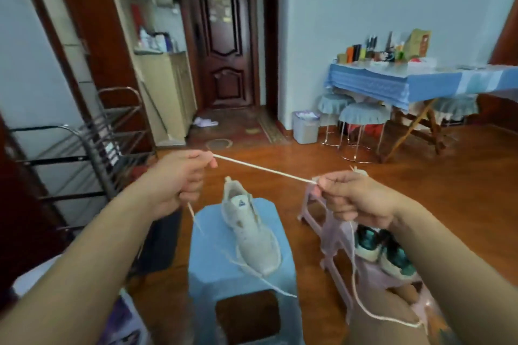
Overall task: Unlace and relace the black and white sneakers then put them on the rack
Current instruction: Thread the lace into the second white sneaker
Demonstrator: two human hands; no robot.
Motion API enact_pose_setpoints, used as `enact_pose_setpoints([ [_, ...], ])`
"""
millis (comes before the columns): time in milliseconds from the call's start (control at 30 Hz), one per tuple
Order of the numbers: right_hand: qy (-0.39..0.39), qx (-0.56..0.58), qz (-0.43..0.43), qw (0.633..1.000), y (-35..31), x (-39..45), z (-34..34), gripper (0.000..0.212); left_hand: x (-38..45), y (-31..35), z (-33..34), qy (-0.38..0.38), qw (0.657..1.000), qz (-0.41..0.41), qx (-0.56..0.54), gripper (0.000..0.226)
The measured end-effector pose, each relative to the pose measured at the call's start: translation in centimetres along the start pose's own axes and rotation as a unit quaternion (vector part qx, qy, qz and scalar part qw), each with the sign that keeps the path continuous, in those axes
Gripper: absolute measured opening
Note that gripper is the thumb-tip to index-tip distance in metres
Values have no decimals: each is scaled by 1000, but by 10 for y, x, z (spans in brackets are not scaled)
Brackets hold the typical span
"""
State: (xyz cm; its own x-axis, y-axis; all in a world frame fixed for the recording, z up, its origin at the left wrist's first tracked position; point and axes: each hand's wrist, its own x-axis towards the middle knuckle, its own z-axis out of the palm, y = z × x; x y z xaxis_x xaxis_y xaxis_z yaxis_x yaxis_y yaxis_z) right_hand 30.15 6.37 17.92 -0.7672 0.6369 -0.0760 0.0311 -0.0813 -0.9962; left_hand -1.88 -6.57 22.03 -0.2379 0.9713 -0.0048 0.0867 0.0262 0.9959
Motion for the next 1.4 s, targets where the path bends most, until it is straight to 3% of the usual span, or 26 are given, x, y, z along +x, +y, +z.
enact_pose_setpoints([
  [133, 24, 10, 79, 997, 45, 30, -13, 21, -14, -35, -91, 189, 976, -59, -87, 32],
  [200, 59, -58, 121, 989, 63, 37, -17, 24, -19, -49, -118, 288, 948, -78, -108, 33],
  [267, 91, -166, 140, 972, 70, 40, -14, 29, -26, -50, -119, 333, 937, -102, -24, 29],
  [333, 51, -206, 114, 970, 64, 43, 0, 37, -37, -43, -93, 280, 916, -138, 251, 20],
  [400, -44, -201, 79, 975, 42, 46, 29, 31, -49, -26, -47, 125, 890, -119, 423, 46],
  [467, -124, -229, 42, 965, 16, 48, 64, 30, -58, -10, -1, -41, 944, -97, 313, 49],
  [533, -164, -234, 7, 958, -1, 50, 94, 32, -58, -13, 31, -152, 949, -86, 261, 31],
  [667, -152, -287, -25, 946, -3, 55, 101, 37, -51, -35, 45, -149, 944, -111, 274, 34],
  [800, -126, -291, 17, 948, 25, 55, 56, 26, -45, -49, 11, -89, 902, -153, 393, 39],
  [933, -32, -159, 104, 981, 58, 48, -8, 25, -39, -63, -31, -76, 865, -207, 450, 41],
  [1067, 61, -31, 154, 986, 83, 37, -54, 20, -37, -79, -42, -88, 866, -252, 422, 35],
  [1167, 135, 167, 123, 969, 92, 30, -74, 24, -34, -93, -46, -101, 839, -265, 464, 27],
  [1233, 151, 272, 93, 946, 94, 26, -78, 41, -33, -98, -45, -136, 825, -273, 476, 28],
  [1333, 155, 378, 19, 913, 90, 30, -69, 31, -37, -90, -25, -226, 794, -271, 495, 34],
  [1400, 124, 411, -22, 903, 84, 35, -58, 36, -41, -82, -5, -311, 762, -247, 511, 35],
])
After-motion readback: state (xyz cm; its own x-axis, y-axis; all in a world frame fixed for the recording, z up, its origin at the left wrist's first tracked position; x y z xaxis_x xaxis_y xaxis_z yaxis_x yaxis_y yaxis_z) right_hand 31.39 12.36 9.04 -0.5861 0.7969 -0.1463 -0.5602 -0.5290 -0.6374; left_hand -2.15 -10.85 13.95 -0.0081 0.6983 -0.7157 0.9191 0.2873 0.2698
